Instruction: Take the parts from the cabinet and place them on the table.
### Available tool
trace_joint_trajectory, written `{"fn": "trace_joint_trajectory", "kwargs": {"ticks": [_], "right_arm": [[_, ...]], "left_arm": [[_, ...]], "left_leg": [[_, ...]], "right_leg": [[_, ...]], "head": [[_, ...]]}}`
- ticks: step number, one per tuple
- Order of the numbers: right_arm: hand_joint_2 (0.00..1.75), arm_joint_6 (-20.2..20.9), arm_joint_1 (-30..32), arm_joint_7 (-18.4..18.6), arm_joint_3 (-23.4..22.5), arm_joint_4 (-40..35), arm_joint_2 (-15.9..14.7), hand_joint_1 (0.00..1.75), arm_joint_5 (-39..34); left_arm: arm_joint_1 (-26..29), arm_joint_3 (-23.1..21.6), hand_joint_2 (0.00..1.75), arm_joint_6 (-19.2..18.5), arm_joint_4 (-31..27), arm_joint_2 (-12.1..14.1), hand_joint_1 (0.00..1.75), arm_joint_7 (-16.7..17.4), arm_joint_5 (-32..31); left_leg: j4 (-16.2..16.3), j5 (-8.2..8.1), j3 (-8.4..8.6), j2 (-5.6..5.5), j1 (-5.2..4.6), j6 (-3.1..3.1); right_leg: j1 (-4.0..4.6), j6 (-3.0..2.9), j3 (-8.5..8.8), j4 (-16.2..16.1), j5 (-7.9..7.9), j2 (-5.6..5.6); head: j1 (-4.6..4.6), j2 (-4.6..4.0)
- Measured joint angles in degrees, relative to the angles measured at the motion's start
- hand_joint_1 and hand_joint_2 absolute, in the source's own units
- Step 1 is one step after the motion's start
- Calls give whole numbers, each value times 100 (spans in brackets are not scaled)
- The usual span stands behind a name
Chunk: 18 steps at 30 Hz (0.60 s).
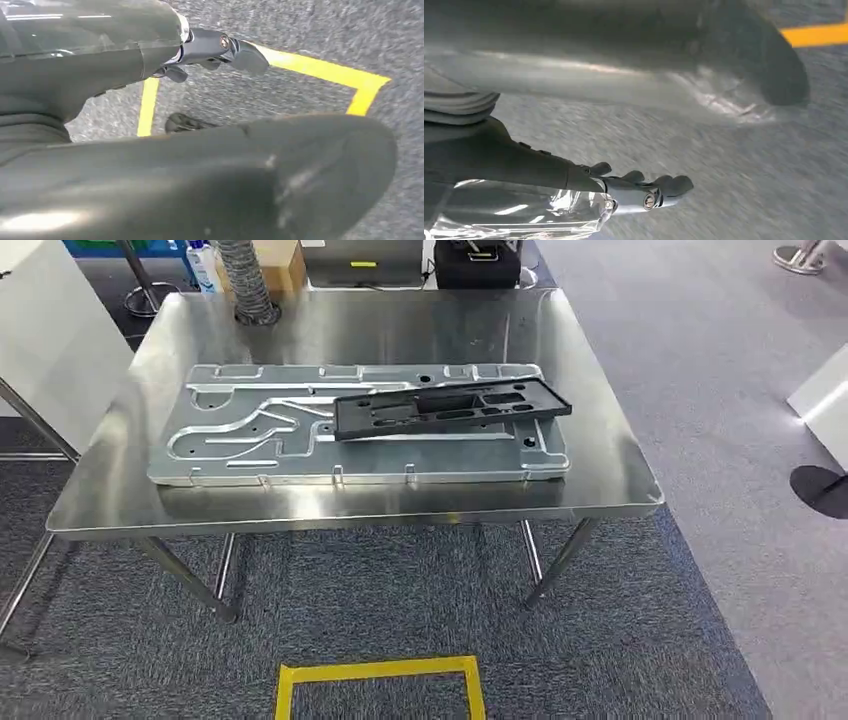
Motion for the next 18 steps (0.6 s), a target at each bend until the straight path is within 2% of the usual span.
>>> {"fn": "trace_joint_trajectory", "kwargs": {"ticks": [1,2,3,4,6,7,8,9,10,11,12,13,14,15,16,17,18], "right_arm": [[0,66,-2,85,20,42,-11,0,74],[0,142,-9,161,67,72,-15,0,163],[0,175,-22,216,112,85,-15,0,219],[0,216,-35,260,149,107,-15,0,269],[0,307,-37,334,201,172,-15,0,297],[0,367,-44,382,219,192,-26,0,310],[0,422,-47,413,236,227,-55,0,315],[0,479,-74,443,256,260,-103,0,323],[0,531,-76,487,271,286,-158,0,321],[0,603,-78,548,280,321,-210,0,295],[0,649,-73,592,278,350,-256,0,262],[0,699,-70,640,278,382,-328,0,249],[0,739,-72,677,282,411,-385,0,253],[0,773,-73,705,302,452,-461,0,271],[0,795,-73,727,321,485,-524,0,277],[0,819,-74,736,339,514,-594,0,282],[0,828,-74,736,352,540,-653,0,288]], "left_arm": [[1,-2,0,-4,0,0,0,0,-6],[1,-6,0,-24,0,-4,0,2,-6],[6,-9,0,-37,0,-15,0,11,-9],[6,-11,0,-46,0,-22,0,18,-15],[-6,-11,0,-46,0,-22,0,65,-33],[-9,-11,0,-44,0,-24,0,83,-35],[-4,-11,0,-35,0,-20,0,105,-39],[8,-11,0,-33,0,-22,0,118,-39],[12,-11,0,-24,0,-24,0,142,-44],[11,-13,0,-24,0,-31,0,173,-54],[14,-17,0,-24,0,-41,0,190,-70],[13,-26,0,-26,0,-44,0,210,-98],[13,-33,0,-26,0,-48,0,227,-103],[9,-41,0,-26,0,-48,0,258,-107],[4,-46,0,-26,0,-48,0,269,-109],[-5,-52,0,-26,0,-48,0,269,-111],[-13,-63,0,-26,0,-48,0,269,-126]], "left_leg": [[6,58,-81,-1,-6,-8],[14,112,-124,0,-7,-20],[20,152,-149,0,-10,-52],[20,192,-157,14,-12,-83],[-14,301,-156,29,24,-148],[-31,349,-153,29,23,-184],[10,306,-192,8,18,-207],[179,18,-266,-48,25,-230],[514,-352,-367,-83,39,-247],[968,-708,-483,-94,57,-272],[1417,-952,-571,-96,72,-300],[1738,-1008,-601,-95,84,-325],[1815,-901,-543,-95,97,-342],[1653,-668,-352,-96,116,-359],[1280,-449,-61,-95,132,-368],[759,-351,320,-97,141,-371],[246,-496,678,-111,148,-365]], "right_leg": [[14,-42,365,-474,175,-2],[43,-92,781,-1030,216,-11],[80,-152,1183,-1583,39,-46],[102,-161,1288,-1820,4,-58],[141,-207,1225,-1788,75,-54],[131,-253,1203,-1813,138,-55],[74,-292,1172,-1881,238,-77],[84,-325,1106,-1888,306,-84],[83,-354,1023,-1876,368,-86],[86,-357,933,-1870,432,-86],[91,-356,842,-1863,500,-88],[90,-349,738,-1845,569,-91],[86,-339,636,-1827,627,-91],[77,-318,510,-1794,696,-88],[64,-294,393,-1749,750,-84],[48,-259,289,-1690,790,-69],[44,-221,217,-1628,819,-68]], "head": [[2,0],[0,-2],[0,-2],[-2,0],[0,-2],[0,0],[2,-2],[0,0],[0,-2],[0,-2],[0,0],[0,-2],[0,0],[0,-2],[0,-2],[0,-2],[0,-2]]}}
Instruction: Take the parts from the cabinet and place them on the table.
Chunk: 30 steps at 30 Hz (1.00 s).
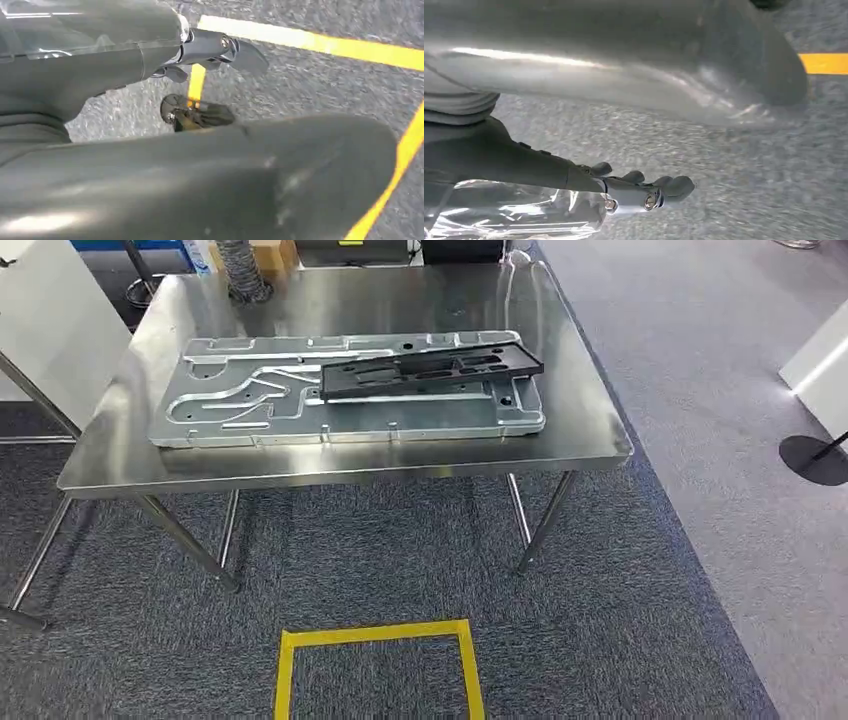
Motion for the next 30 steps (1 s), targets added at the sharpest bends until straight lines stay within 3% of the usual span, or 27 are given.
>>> {"fn": "trace_joint_trajectory", "kwargs": {"ticks": [1,5,7,8,9,10,11,12,13,15,16,17,20,21,22,23,25,26,27,28,29,30], "right_arm": [[0,2,-1,-2,9,15,-31,0,0],[0,2,-1,-2,15,22,-42,0,2],[0,0,1,-24,24,53,-88,0,2],[0,2,-6,-157,31,98,-112,0,0],[0,2,-5,-194,31,109,-112,0,0],[0,2,-6,-223,31,120,-110,0,0],[0,2,-6,-236,33,136,-101,0,0],[0,2,-7,-247,33,147,-79,0,0],[0,2,-12,-249,33,149,-75,0,-6],[0,48,-30,-240,31,153,-70,0,-59],[0,88,-48,-207,31,153,-70,0,-88],[0,187,-72,-121,26,155,-70,0,-111],[0,508,-72,113,13,184,-70,0,-144],[0,588,-72,180,11,188,-70,0,-151],[0,700,-83,282,2,203,-73,0,-171],[0,783,-89,357,-4,206,-84,0,-181],[0,901,-86,422,-15,227,-130,0,-192],[0,936,-86,426,-15,238,-151,0,-195],[0,979,-86,426,-15,245,-164,0,-195],[0,1006,-86,426,-15,247,-180,0,-195],[0,1025,-85,424,-15,249,-186,0,-192],[0,1047,-85,393,-15,249,-193,0,-192]], "left_arm": [[-11,-20,0,0,0,0,0,-2,-7],[-12,-26,0,-2,0,0,0,-2,-11],[13,-42,0,-11,0,0,0,-22,-27],[-13,-70,0,-35,0,13,0,-114,-35],[-18,-76,0,-37,0,18,0,-133,-37],[-19,-79,0,-46,0,28,0,-149,-40],[-19,-79,0,-50,0,39,0,-157,-44],[-19,-81,0,-52,0,42,0,-160,-46],[-20,-81,0,-55,0,42,0,-162,-55],[-19,-83,0,-63,0,42,0,-160,-83],[-18,-85,0,-66,0,42,0,-155,-90],[-12,-90,0,-74,0,39,0,-153,-96],[-24,-98,0,-96,0,39,0,-138,-105],[-11,-101,0,-101,0,39,0,-140,-112],[-18,-109,0,-116,0,39,0,-140,-123],[-14,-118,0,-122,0,39,0,-140,-129],[-10,-140,0,-133,0,39,0,-140,-162],[-12,-149,0,-140,0,39,0,-138,-175],[-13,-166,0,-140,0,39,0,-138,-175],[-13,-175,0,-138,0,39,0,-138,-175],[-18,-182,0,-138,0,42,0,-138,-175],[-26,-188,0,-138,0,44,0,-140,-175]], "left_leg": [[-433,-147,243,-21,-54,26],[-472,-170,255,-28,-60,47],[-398,-116,159,-31,-77,107],[-462,95,5,20,-65,313],[-457,143,-60,28,-75,374],[-452,214,-145,35,-95,381],[-449,264,-210,43,-106,381],[-440,323,-288,46,-113,371],[-418,369,-374,48,-113,356],[-349,450,-549,46,-109,323],[-311,479,-593,44,-109,303],[-284,504,-646,45,-132,268],[-309,637,-664,57,-95,151],[-302,653,-683,48,-102,111],[-196,472,-734,26,-82,101],[42,159,-820,14,-82,90],[927,-515,-1064,11,-71,67],[1331,-667,-1150,11,-70,56],[1534,-620,-1140,11,-70,51],[1496,-436,-1027,11,-68,49],[1271,-196,-826,11,-67,52],[852,0,-511,11,-63,60]], "right_leg": [[7,34,-66,53,26,-9],[3,39,-71,54,29,-13],[-8,75,-69,49,109,-14],[-48,197,-236,292,-194,22],[-67,207,-351,702,-555,22],[-84,232,-494,1346,-989,21],[-96,247,-534,1666,-1101,20],[-109,253,-493,1798,-1025,20],[-115,254,-350,1692,-849,17],[-118,231,313,819,-494,13],[-115,202,690,311,-520,15],[-63,171,904,-90,-678,17],[-28,97,867,-131,-641,22],[-58,40,847,-183,-569,10],[-69,-2,803,-197,-503,-29],[-67,-49,730,-193,-453,-27],[-41,-83,583,-175,-338,-39],[-32,-82,483,-157,-272,-40],[-24,-77,376,-133,-208,-40],[-23,-70,265,-99,-152,-39],[-23,-56,147,-58,-99,-37],[-29,-36,27,-6,-47,-31]], "head": [[0,0],[0,2],[2,0],[2,0],[0,0],[0,0],[2,2],[0,0],[0,0],[0,0],[0,2],[0,2],[0,0],[0,0],[0,0],[0,0],[0,0],[0,0],[0,0],[0,0],[-2,0],[0,2]]}}
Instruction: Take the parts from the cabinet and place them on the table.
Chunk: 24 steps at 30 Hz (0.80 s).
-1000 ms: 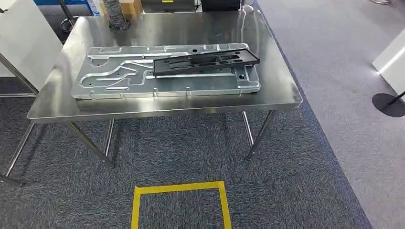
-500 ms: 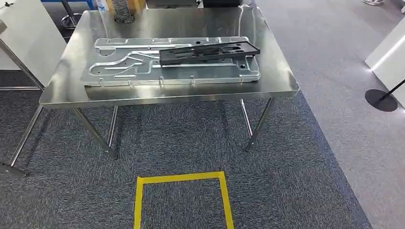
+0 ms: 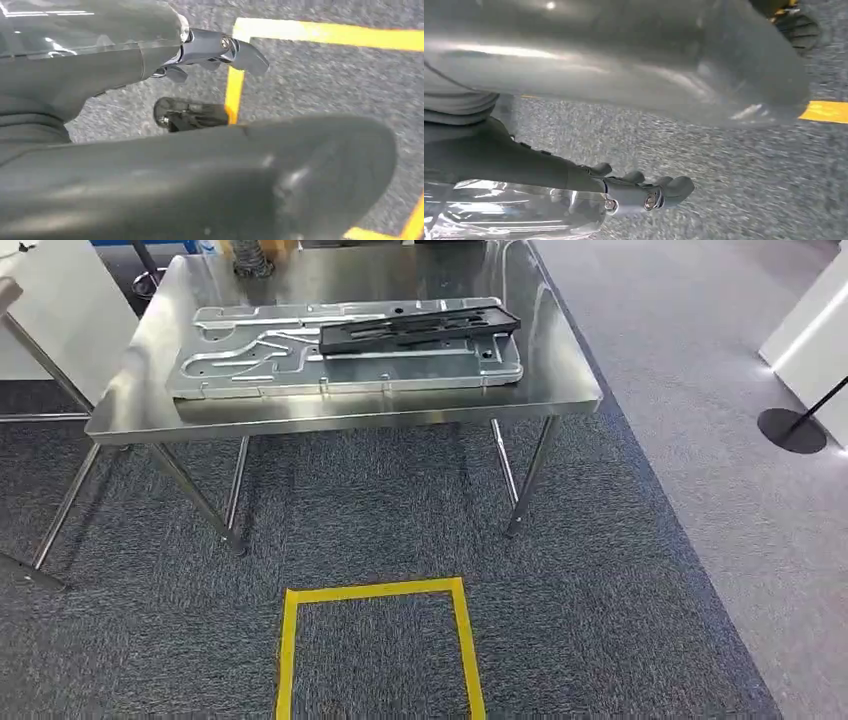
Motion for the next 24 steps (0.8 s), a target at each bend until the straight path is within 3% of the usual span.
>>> {"fn": "trace_joint_trajectory", "kwargs": {"ticks": [1,2,3,6,7,8,10,11,12,13,14,15,16,17,18,21,22,23,24], "right_arm": [[0,15,-2,-41,0,0,-6,0,2],[0,15,-3,-66,0,0,-11,0,4],[0,22,1,-94,0,4,-13,0,9],[0,39,9,-144,0,20,-13,0,11],[0,39,11,-162,0,28,-13,0,11],[0,37,11,-170,0,28,-13,0,11],[0,41,9,-194,0,33,-4,0,11],[0,39,11,-199,0,35,7,0,11],[0,39,10,-210,0,37,9,0,11],[0,37,6,-223,0,37,9,0,11],[0,35,6,-236,0,37,9,0,11],[0,37,4,-245,0,37,9,0,11],[0,35,-7,-253,0,37,9,0,18],[0,31,-20,-262,0,33,9,0,26],[0,31,-34,-269,0,31,9,0,28],[0,35,-37,-301,-2,31,11,0,31],[0,37,-31,-302,-4,35,11,0,31],[0,44,-49,-306,-7,35,9,0,31],[0,70,-45,-308,-7,35,-2,0,24]], "left_arm": [[-11,-7,0,0,0,0,0,-6,2],[-32,-13,0,-2,0,2,0,-18,0],[-41,-22,0,-2,0,4,0,-35,2],[-17,-22,0,-5,0,4,0,-59,2],[-29,-24,0,-2,0,2,0,-59,2],[-40,-26,0,7,0,4,0,-59,0],[-39,-28,0,15,0,7,0,-66,2],[-35,-26,0,20,0,9,0,-66,2],[-34,-26,0,22,0,11,0,-66,2],[-35,-26,0,24,0,11,0,-63,2],[-37,-26,0,24,0,11,0,-63,2],[-37,-26,0,22,0,11,0,-63,4],[-35,-28,0,18,0,9,0,-68,4],[-30,-28,0,7,0,4,0,-76,13],[-27,-26,0,4,0,0,0,-85,13],[-35,-26,0,-4,0,-2,0,-109,13],[-32,-26,0,-7,0,0,0,-114,15],[-23,-26,0,-7,0,0,0,-120,15],[-17,-26,0,-7,0,0,0,-120,13]], "left_leg": [[-508,3,385,-3,2,9],[-1072,-209,780,-13,-28,25],[-1276,-299,817,-32,-42,102],[-1238,-183,699,-17,-70,227],[-1249,-96,631,23,-44,274],[-1247,-19,531,20,-47,325],[-1244,140,340,24,-61,354],[-1239,211,248,25,-72,355],[-1227,284,148,26,-78,347],[-1209,357,39,31,-81,338],[-1190,430,-71,35,-82,325],[-1164,499,-187,34,-81,309],[-1136,561,-268,29,-79,294],[-1117,610,-311,25,-88,264],[-1097,640,-340,25,-102,236],[-1139,838,-361,45,-67,127],[-1101,798,-394,30,-66,99],[-976,552,-470,6,-50,80],[-635,130,-580,-2,-48,63]], "right_leg": [[-5,30,-97,62,49,12],[24,65,-173,129,78,16],[19,104,-199,161,127,-1],[1,206,-221,132,301,2],[-41,232,-276,182,212,31],[-38,255,-359,368,-148,35],[-53,300,-526,1178,-929,35],[-59,316,-581,1576,-1127,34],[-63,323,-588,1864,-1134,35],[-67,326,-504,1951,-971,35],[-67,316,-304,1801,-740,35],[-67,295,8,1440,-542,34],[-64,263,432,901,-512,35],[-44,218,945,287,-694,35],[-12,183,1227,-224,-861,33],[30,82,1139,-213,-787,37],[-28,28,1090,-258,-691,6],[-12,-17,1017,-252,-629,-18],[-7,-57,914,-241,-560,-26]], "head": [[0,-2],[-2,0],[0,0],[2,-2],[0,-2],[0,-2],[0,-2],[0,-2],[0,-2],[0,-2],[0,-2],[0,-2],[0,-2],[0,-2],[0,-2],[0,0],[0,-2],[0,-2],[0,-2]]}}
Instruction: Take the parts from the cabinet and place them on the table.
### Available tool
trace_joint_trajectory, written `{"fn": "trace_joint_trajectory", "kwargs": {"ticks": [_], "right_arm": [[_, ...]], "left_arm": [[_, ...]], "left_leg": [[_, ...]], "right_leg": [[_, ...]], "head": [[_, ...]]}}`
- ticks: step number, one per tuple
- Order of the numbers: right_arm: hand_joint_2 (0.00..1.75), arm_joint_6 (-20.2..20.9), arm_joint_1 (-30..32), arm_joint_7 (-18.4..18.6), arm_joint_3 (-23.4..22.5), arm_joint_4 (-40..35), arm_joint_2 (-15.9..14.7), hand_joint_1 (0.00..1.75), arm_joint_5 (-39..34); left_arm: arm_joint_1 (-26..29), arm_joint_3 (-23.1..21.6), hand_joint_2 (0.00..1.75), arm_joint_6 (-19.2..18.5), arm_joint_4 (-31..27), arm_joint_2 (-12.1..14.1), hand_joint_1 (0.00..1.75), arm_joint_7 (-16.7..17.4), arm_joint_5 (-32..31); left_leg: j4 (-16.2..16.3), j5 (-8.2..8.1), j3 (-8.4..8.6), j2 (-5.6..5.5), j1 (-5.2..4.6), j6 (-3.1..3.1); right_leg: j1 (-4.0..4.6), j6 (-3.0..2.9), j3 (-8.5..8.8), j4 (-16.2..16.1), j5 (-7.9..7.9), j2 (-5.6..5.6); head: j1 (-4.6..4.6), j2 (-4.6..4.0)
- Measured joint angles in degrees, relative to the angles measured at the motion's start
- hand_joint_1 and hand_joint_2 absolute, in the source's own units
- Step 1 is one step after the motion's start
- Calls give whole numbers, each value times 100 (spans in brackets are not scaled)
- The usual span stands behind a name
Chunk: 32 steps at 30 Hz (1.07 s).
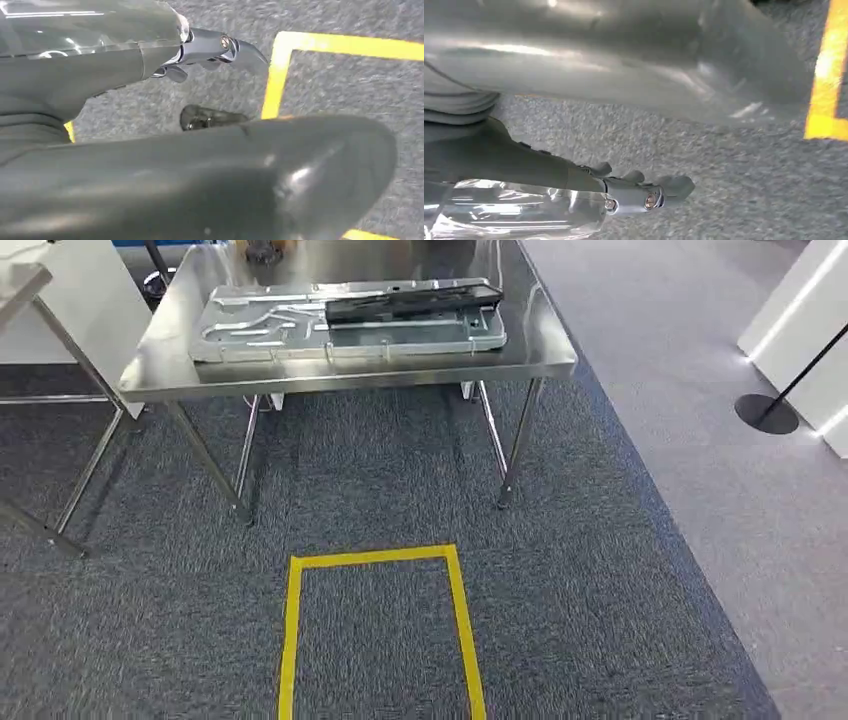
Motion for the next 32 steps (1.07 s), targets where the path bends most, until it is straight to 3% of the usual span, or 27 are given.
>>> {"fn": "trace_joint_trajectory", "kwargs": {"ticks": [1,2,3,4,5,6,7,8,9,10,12,13,14,15,17,18,19,20,21,23,24,25,28,29,31,32], "right_arm": [[0,35,3,0,-2,0,-26,0,-22],[0,79,7,0,-7,4,-68,0,-57],[0,130,11,0,-9,11,-94,0,-85],[0,233,13,-6,-20,18,-120,0,-131],[0,315,12,-20,-42,31,-140,0,-164],[0,367,13,-22,-61,37,-149,0,-190],[0,497,13,-22,-105,46,-153,0,-253],[0,579,8,-22,-142,48,-155,0,-295],[0,610,16,-20,-155,48,-155,0,-315],[0,691,31,-20,-175,55,-155,0,-339],[0,776,18,-11,-251,57,-155,0,-415],[0,780,21,11,-280,57,-155,0,-433],[0,780,25,44,-321,57,-153,0,-466],[175,778,30,61,-352,59,-140,0,-483],[175,717,38,109,-409,59,-109,0,-490],[175,706,42,120,-428,59,-109,0,-494],[175,704,49,131,-448,59,-107,0,-494],[175,704,52,144,-459,59,-107,0,-494],[175,706,53,155,-481,59,-107,0,-494],[175,671,48,164,-494,59,-107,0,-483],[175,655,44,173,-494,57,-107,0,-479],[175,671,42,170,-496,57,-107,0,-479],[175,658,56,225,-536,59,-107,0,-483],[0,634,59,223,-540,59,-109,0,-483],[0,620,56,217,-568,57,-118,0,-496],[175,618,55,205,-577,57,-118,0,-505]], "left_arm": [[4,0,0,13,0,-2,0,0,2],[8,0,0,15,0,-9,0,2,2],[7,-2,0,15,0,-9,0,11,2],[10,0,0,31,0,-9,0,41,7],[16,0,0,37,0,-7,0,63,7],[19,0,0,50,0,-7,0,74,4],[17,0,0,70,0,-7,0,94,-2],[11,0,0,83,0,-7,0,113,-6],[-2,0,0,92,0,-7,0,122,-11],[-10,0,0,107,0,-4,0,133,-15],[-2,-2,0,127,0,-4,0,199,-26],[4,0,0,127,0,-7,0,210,-28],[-7,0,0,127,0,-9,0,219,-33],[-15,0,0,127,0,-7,0,227,-37],[-12,0,0,135,0,-7,0,251,-44],[-9,0,0,138,0,-7,0,267,-41],[-7,0,0,149,0,-7,0,275,-42],[-7,0,0,151,0,-7,0,275,-26],[-9,0,0,151,0,-7,0,275,-17],[-9,0,0,151,0,-24,0,262,-17],[-13,0,0,151,0,-44,0,254,-15],[-21,0,175,151,0,-44,0,249,-15],[-24,2,175,162,0,-44,0,249,-15],[-24,0,175,188,0,-44,0,249,-20],[-23,0,175,214,0,-46,0,254,-26],[-24,0,175,214,0,-46,0,262,-26]], "left_leg": [[415,-350,-106,0,6,-16],[872,-592,-211,0,12,-31],[1239,-626,-265,0,14,-37],[1450,-447,-249,0,16,-39],[1439,-141,-142,0,17,-39],[1199,122,76,0,18,-31],[768,214,394,0,18,-17],[127,76,871,-2,22,4],[-413,-188,1255,-2,-6,17],[-659,-356,1327,-5,-16,64],[-624,-325,1284,0,-40,130],[-657,-262,1275,7,-21,193],[-665,-209,1237,29,-11,229],[-664,-173,1185,31,-12,271],[-656,-100,1084,32,-33,290],[-653,-66,1034,32,-45,286],[-647,-36,994,32,-52,285],[-638,-16,961,31,-55,277],[-628,-5,941,29,-56,270],[-615,12,961,28,-56,248],[-596,17,932,31,-84,221],[-557,4,902,30,-99,234],[-566,32,877,31,-80,200],[-566,36,877,29,-70,192],[-569,46,866,29,-61,165],[-569,49,865,29,-57,160]], "right_leg": [[15,-9,-90,5,71,0],[28,-14,-188,5,123,3],[36,-7,-287,16,193,1],[40,-1,-387,30,260,-2],[40,11,-492,56,322,-5],[37,28,-606,96,376,-4],[33,48,-704,147,415,0],[31,72,-777,226,443,4],[57,95,-835,299,445,11],[61,131,-867,352,467,-4],[19,205,-873,347,544,-9],[32,247,-885,352,563,-6],[0,276,-929,453,453,26],[-7,296,-1054,740,193,38],[-35,337,-1405,1633,-330,43],[-43,350,-1536,2024,-494,43],[-50,356,-1547,2167,-511,43],[-52,352,-1406,2008,-405,43],[-50,335,-1127,1601,-213,43],[-36,265,-466,533,159,42],[-8,227,-314,222,89,39],[-34,268,-344,193,168,34],[14,227,-364,202,151,33],[23,217,-371,206,154,30],[38,189,-380,212,161,31],[41,178,-383,215,160,31]], "head": [[0,0],[0,2],[0,0],[0,2],[0,2],[-2,2],[-2,2],[-2,0],[-2,0],[-2,0],[0,0],[0,0],[0,0],[0,0],[0,0],[0,0],[0,0],[0,0],[0,0],[0,0],[0,2],[0,0],[0,0],[0,0],[0,2],[0,0]]}}
